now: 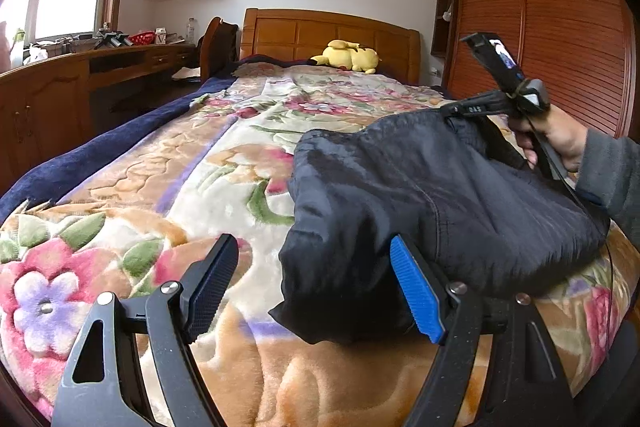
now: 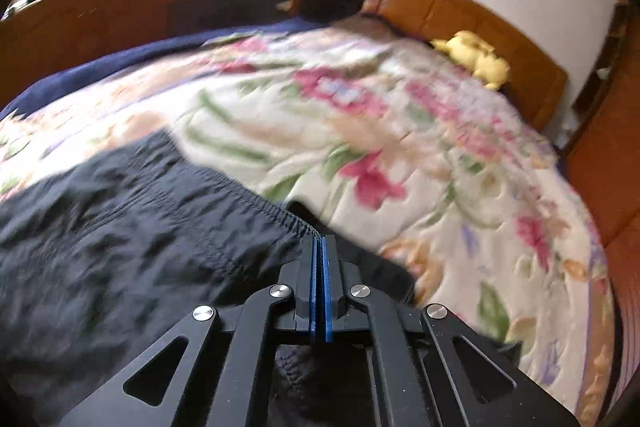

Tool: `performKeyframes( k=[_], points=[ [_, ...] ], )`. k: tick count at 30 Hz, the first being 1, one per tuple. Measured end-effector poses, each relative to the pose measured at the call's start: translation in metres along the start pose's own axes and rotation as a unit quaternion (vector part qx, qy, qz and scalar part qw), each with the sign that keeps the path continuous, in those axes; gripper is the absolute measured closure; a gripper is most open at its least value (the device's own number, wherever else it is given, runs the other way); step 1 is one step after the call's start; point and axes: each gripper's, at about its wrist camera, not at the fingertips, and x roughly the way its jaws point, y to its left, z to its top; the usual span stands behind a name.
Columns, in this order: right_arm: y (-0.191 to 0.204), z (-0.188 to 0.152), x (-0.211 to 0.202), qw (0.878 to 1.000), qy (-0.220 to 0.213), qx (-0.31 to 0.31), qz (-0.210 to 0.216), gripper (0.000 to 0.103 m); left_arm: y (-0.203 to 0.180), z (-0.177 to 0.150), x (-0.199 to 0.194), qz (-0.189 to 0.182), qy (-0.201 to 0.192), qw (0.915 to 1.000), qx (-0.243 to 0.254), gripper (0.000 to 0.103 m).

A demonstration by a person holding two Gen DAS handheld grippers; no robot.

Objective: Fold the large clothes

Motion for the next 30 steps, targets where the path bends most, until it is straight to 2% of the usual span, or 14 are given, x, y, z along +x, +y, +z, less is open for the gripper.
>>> performKeyframes(
  k=[3,6,8,9,11,14,16,19,23,26,30],
  points=[
    [0.002,0.003,0.021,1.0,0.021,-0.001,-0.007,0.101,0.0,-0.001,0.0,0.003,0.001,1.0,0.002,0.024],
    [0.008,0.0,0.039,0.998,0.063,0.0,0.003,0.101,0.001,-0.001,0.001,0.008,0.002,1.0,0.003,0.024],
    [0.007,0.001,0.036,0.998,0.055,0.006,0.006,0.098,0.002,-0.002,0.0,0.01,0.001,0.9999,0.002,0.024],
    [0.004,0.002,0.032,0.999,0.052,0.014,0.007,0.093,0.002,-0.002,-0.001,0.012,-0.001,0.9999,0.002,0.024],
    [-0.008,0.0,0.019,0.998,0.048,0.034,0.001,0.066,0.003,-0.001,-0.002,0.016,-0.004,0.9999,0.002,0.024],
    [-0.021,-0.012,-0.003,0.998,0.038,0.04,-0.032,0.035,0.003,-0.001,-0.003,0.017,-0.008,0.9998,0.001,0.024],
    [-0.035,-0.02,-0.014,0.997,0.034,0.054,-0.048,0.031,0.002,-0.001,-0.003,0.019,-0.011,0.9998,0.002,0.024],
    [-0.055,-0.029,-0.033,0.994,0.019,0.087,-0.061,0.03,-0.002,-0.001,-0.004,0.019,-0.014,0.9997,0.005,0.024],
    [-0.073,-0.046,-0.043,0.991,0.024,0.109,-0.075,0.03,-0.008,-0.002,-0.005,0.025,-0.017,0.9994,0.018,0.024],
    [-0.079,-0.062,-0.045,0.988,0.051,0.105,-0.097,0.03,-0.008,-0.003,-0.006,0.029,-0.017,0.9992,0.02,0.024],
    [-0.101,-0.087,-0.021,0.98,0.104,0.13,-0.105,0.03,-0.006,-0.003,-0.007,0.032,-0.017,0.9993,0.014,0.024]
  ],
)
